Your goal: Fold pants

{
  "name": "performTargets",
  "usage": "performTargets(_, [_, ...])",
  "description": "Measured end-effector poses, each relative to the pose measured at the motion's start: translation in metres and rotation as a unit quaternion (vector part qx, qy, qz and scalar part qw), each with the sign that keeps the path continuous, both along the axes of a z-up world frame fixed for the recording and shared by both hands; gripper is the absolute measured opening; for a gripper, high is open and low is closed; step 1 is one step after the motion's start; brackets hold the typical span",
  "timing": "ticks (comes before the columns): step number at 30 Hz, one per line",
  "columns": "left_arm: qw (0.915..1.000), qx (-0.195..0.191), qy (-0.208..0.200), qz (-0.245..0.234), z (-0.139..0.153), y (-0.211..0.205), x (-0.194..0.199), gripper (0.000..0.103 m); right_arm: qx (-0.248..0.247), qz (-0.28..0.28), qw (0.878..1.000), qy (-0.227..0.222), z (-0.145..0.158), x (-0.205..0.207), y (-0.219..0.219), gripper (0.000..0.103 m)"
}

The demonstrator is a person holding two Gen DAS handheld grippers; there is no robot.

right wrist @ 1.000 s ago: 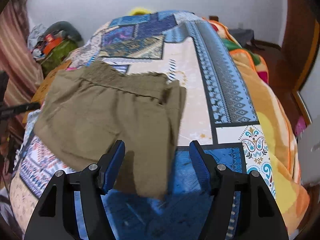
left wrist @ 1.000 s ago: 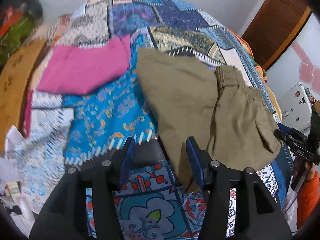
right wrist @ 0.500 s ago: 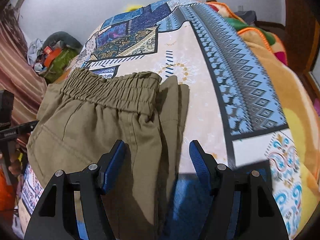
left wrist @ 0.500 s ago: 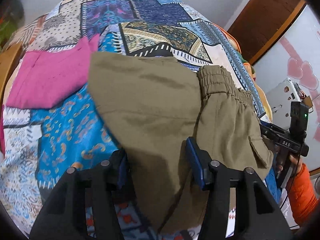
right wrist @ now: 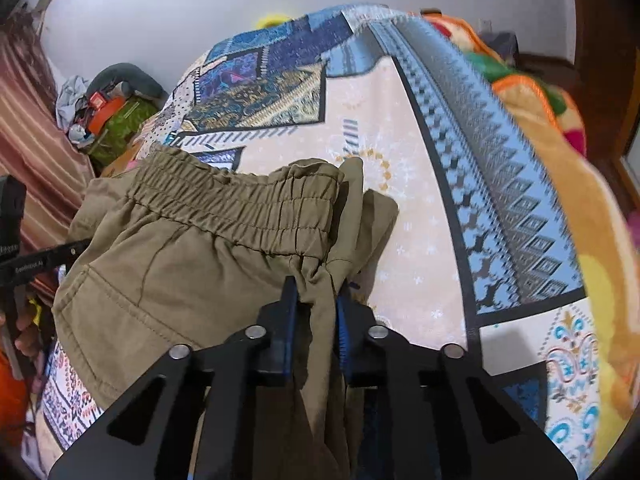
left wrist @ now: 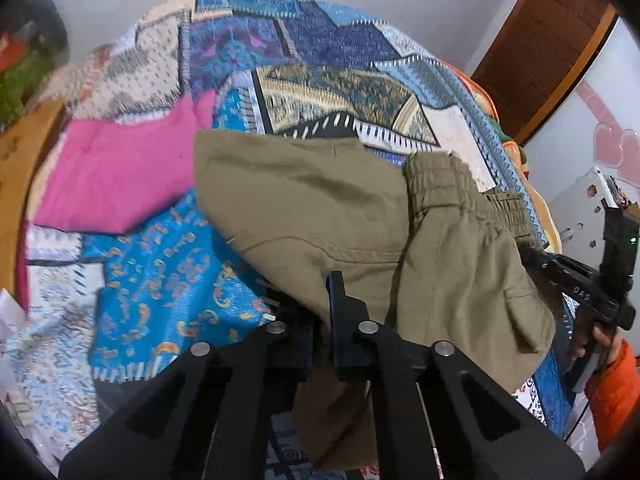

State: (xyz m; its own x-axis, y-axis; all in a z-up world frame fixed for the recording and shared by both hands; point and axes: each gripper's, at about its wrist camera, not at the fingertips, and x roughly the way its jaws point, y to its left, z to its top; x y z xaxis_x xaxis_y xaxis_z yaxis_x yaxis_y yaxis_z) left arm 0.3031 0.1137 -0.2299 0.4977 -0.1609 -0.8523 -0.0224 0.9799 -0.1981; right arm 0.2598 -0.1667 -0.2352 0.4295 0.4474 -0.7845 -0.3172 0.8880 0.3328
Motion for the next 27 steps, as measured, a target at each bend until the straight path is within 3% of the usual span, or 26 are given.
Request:
performTargets(7, [0.9985,0.037,-0.041,0.002,0.037,-0.004,-0.013,0.004,-0.003,0.009,0.999,-0.042,0.038,-0.003,0.003,0.009])
performTargets(13, [0.9952,0.059,-0.078,0.011,0.073,0.01,-0.023,0.004,-0.01,0.035,0.995,-0.092,0.082,-0.007,0.031,0.009])
performTargets(20, [0.9904,0.076,-0.107,0.043,0.105,0.054,-0.029,0.004,-0.002,0.057,0.99,-0.127,0.114,0.002,0.066,0.009])
performTargets(27, [0.9835,0.094,-0.125,0.091,0.118,0.111,-0.025,0.004,-0.002,0.094,0.985,-0.146,0.132,0.023,0.124,0.009])
